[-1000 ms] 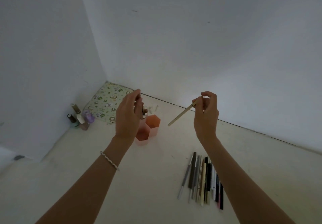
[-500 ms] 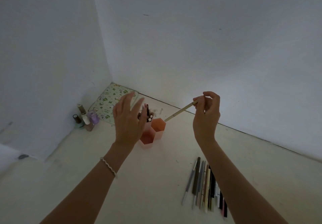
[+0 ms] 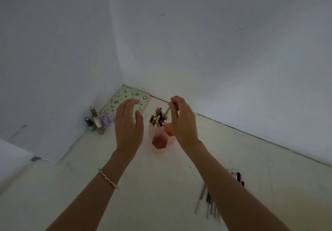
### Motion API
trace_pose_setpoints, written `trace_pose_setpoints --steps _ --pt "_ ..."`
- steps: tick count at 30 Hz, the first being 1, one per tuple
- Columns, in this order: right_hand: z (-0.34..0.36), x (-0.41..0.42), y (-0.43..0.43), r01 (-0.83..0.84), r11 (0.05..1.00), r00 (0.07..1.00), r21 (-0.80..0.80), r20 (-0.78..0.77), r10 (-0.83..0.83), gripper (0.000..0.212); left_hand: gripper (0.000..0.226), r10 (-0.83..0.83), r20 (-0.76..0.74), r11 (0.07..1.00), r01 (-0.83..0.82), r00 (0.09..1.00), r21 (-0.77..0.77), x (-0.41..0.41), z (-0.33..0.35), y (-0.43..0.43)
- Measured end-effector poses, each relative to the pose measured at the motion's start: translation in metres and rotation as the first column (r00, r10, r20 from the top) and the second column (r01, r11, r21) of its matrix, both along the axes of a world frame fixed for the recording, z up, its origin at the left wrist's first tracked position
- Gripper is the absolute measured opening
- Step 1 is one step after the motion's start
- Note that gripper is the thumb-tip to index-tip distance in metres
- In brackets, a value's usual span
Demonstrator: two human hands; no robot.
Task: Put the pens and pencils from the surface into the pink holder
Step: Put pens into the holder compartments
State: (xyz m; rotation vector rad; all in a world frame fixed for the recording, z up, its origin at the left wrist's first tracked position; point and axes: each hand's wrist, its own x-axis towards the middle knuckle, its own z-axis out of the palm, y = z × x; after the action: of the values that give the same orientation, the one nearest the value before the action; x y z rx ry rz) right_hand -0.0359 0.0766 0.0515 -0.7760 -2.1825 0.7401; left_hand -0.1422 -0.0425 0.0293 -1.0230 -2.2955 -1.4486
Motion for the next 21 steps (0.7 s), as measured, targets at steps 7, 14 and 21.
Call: trace_pose_setpoints --steps 7,14,21 --pt "-0.026 0.01 0.002 -0.192 0.944 0.917 0.269 0.391 0.075 0.046 0.029 -0.025 0.031 0.999 0.024 0.999 0.038 0.023 0.004 0.008" --pt "-0.006 0.072 0.035 0.229 0.973 0.973 0.01 -0.002 -0.229 0.044 0.013 -0.384 0.34 0.699 0.511 0.858 -0.5 0.132 -0.026 0.044" --pt "-0.009 0.158 0.058 0.383 0.92 0.924 -0.083 0.032 -0.381 0.033 0.038 -0.314 0.486 0.339 0.574 0.816 -0.745 0.221 -0.086 0.065"
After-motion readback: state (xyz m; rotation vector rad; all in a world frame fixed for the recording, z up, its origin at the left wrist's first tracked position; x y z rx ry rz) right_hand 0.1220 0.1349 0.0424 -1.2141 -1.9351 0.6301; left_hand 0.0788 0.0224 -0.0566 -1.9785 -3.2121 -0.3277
